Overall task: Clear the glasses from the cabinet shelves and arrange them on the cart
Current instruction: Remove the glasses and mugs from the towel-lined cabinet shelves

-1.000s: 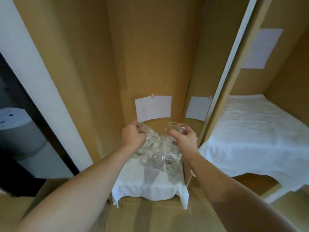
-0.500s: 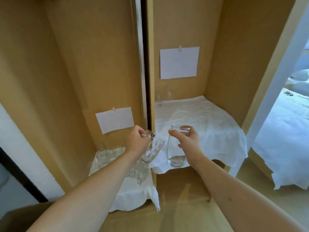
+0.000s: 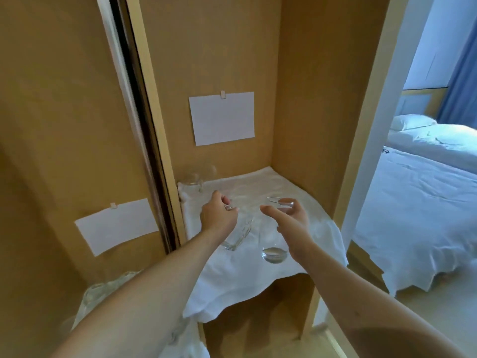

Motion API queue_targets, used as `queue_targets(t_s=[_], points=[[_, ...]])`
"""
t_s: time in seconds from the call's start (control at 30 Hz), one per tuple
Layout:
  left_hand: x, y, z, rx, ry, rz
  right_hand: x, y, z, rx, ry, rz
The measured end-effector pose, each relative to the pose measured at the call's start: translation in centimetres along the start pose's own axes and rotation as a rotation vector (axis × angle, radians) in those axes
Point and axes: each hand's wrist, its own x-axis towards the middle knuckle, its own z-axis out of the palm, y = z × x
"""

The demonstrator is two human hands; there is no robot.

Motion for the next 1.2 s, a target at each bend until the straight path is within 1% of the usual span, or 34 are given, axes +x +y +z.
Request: queue_targets(t_s=[0.27,0.53,0.67,0.83,1.0,1.2], points=[[11.0,-0.8,5.6,0.006,-0.002,-0.016,11.0,1.6,2.6,-0.024,0.034,0.024],[17.7,-2.1,8.1,0.031,0.083,-0.078,20.1,3.4,5.0,-0.064,-0.037,0.039],[20.2,-2.9,8.8,0.082,0.108,-0.092,24.6,3.7,6.7,-0.075,-0.133,0.029],[22.1,-4.2,9.6,0.121,0.182,-0.204,28.7,5.2,8.5,-0.082,-0.297,0.054],[22.7,-5.4,10.0,0.236,0.245,-0.330,31.7,7.1,8.9,-0.148,-0.378,0.057],[22.3,-8.3,10.9,0.294,0.320,-0.335,33.4,10.3,9.3,-0.235,-0.455,0.113]])
